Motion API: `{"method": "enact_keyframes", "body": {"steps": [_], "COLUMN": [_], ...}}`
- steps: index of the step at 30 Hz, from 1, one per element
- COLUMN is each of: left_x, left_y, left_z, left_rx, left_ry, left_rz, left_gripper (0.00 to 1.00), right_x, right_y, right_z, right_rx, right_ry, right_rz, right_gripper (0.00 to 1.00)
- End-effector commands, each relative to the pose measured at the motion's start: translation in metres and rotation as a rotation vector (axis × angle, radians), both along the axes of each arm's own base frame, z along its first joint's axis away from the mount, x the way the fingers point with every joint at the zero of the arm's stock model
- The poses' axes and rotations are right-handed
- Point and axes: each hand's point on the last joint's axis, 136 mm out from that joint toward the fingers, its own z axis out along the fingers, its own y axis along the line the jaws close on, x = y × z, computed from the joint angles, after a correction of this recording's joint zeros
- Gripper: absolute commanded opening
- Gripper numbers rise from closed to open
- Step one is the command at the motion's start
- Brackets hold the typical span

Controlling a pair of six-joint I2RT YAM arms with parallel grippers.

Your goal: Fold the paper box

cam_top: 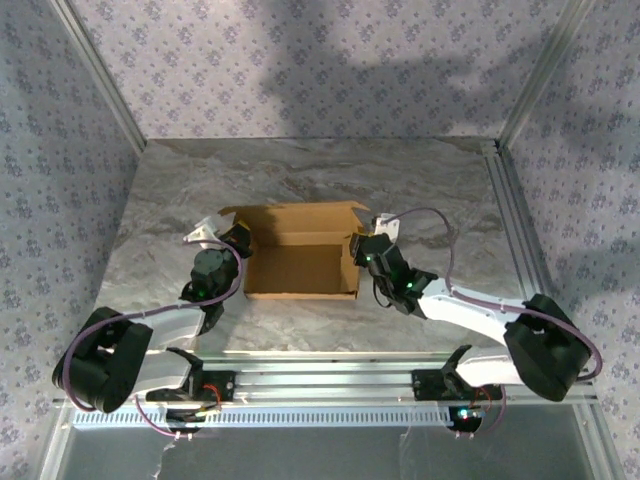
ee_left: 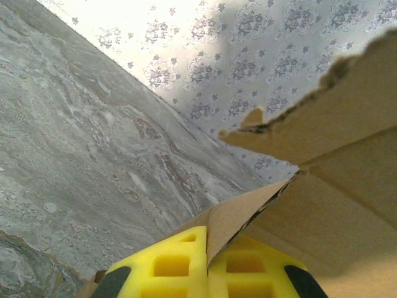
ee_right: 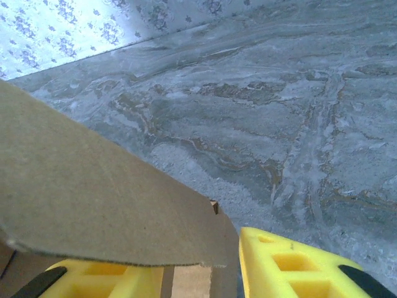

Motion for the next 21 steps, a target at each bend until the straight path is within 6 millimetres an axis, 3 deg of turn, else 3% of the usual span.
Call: {"method": "enact_keyframes", "body": {"steps": [1,6,11,18,21], "left_x": [-0.007,-0.008,-0.010,-0.015,-0.016], "left_y": [0.002,-0.003,-0.007,-0.007,-0.006], "left_z": [-0.037,-0.042,-0.046,-0.046,-0.046], "left_rx": [0.072,0.081,0.100,0.117,0.117], "left_ry": [0.118,0.129,0.131,0.133,0.133], "left_rz": [-0.002,0.000,0.014,0.035,0.042], "left_gripper": [0.00,0.00,0.00,0.00,0.00], "right_x": [-0.007,-0.017,-0.016,-0.010,-0.007], "right_y": [0.005,0.006,-0.018,-0.055,-0.061], "right_z": [0.021,0.038,0.051,0.046,0.031], "right_rx": [0.044,0.068,0.153,0.370,0.397], "right_ry": [0.020,0.025,0.034,0.161,0.259], "right_rz": [0.043,0.124,0.112,0.040,0.000], "right_gripper": [0.41,0.47,0.46,0.38,0.37]}}
